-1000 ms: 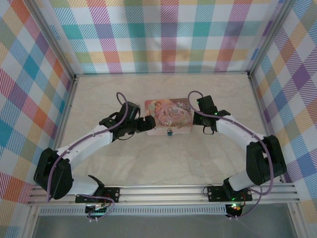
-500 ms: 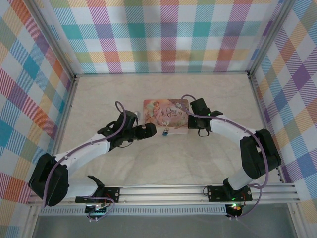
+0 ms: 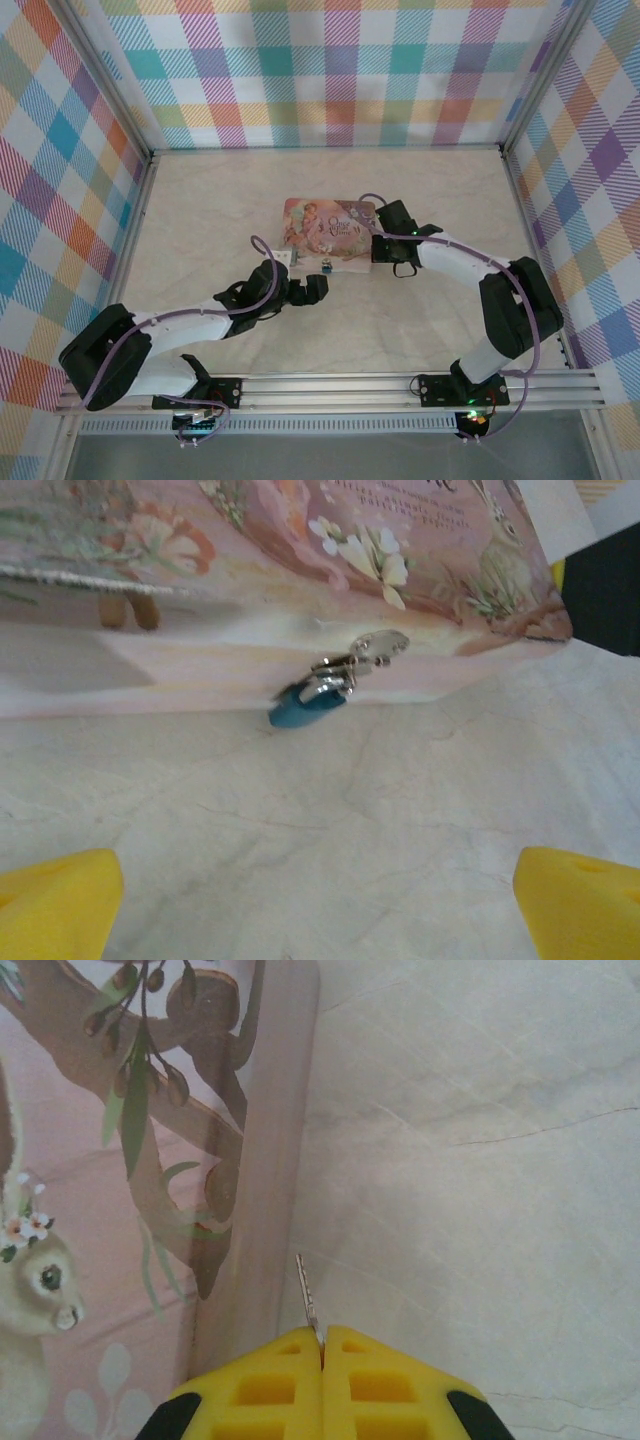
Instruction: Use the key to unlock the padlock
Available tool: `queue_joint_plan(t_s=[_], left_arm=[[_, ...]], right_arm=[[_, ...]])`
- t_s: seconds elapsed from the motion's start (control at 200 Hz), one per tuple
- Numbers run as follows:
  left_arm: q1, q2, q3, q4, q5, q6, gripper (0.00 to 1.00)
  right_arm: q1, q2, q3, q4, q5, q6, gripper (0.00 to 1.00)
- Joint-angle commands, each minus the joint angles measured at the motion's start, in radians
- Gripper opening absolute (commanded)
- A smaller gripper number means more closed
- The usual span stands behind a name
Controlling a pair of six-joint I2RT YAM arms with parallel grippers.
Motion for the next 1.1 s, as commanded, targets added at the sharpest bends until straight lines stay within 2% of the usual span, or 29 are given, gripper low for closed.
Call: queue_joint_plan(t_s=[0.0,0.3,0.72,0.97,1.095], left_arm=[[-0.017,0.05,-0.001,0.178,-0.049,0.074,1.0],[-0.02,0.27,0.009,0.401,-0.013,0.109,0.99],[-0.013,0.464,0.095,0.515,-0.005,0.141,0.99],[0.032,0.497,0.096,0.593,0.158,0.144,0.91],[0.063,0.491,0.099,0.611,0.259,0.132,0.79]], right_arm=[[0.016,0.019,0.032,0.013,-0.027,0.01,0.0],[0.029,0.033,0.046,0.014,-0.032,0.016,0.0],[0.044,0.033,0.049,0.008,-0.033,0.01,0.0],[0.043,0.026,0.041,0.01,-0.027,0.007,0.0],[0.044,0.027,0.038,0.01,-0.027,0.009,0.0]])
